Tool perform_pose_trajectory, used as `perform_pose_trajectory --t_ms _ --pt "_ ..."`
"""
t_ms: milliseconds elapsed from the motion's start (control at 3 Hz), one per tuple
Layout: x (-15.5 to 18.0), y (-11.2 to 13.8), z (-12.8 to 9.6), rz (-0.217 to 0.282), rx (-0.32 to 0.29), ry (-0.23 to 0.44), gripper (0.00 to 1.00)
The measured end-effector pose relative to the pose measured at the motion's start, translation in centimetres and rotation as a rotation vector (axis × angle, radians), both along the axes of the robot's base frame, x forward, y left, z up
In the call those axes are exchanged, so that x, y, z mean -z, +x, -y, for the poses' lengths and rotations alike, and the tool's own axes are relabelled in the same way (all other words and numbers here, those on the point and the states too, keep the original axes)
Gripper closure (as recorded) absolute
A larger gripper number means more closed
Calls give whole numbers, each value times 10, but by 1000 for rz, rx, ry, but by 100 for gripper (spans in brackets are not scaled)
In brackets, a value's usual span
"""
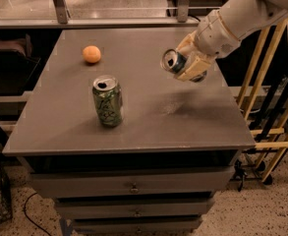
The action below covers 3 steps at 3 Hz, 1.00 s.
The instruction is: Knock redbull can over
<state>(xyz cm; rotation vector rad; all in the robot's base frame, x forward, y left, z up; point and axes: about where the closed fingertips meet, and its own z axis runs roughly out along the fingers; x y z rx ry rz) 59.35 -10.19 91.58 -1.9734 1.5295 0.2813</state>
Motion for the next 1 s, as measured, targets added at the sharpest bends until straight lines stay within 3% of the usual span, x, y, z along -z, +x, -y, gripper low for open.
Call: perform_pose_trajectory --t_ms 667,1000 --pt "37 -25 -13 83 -165 -443 100" --pt "61 -41 -10 73 -254 -602 100"
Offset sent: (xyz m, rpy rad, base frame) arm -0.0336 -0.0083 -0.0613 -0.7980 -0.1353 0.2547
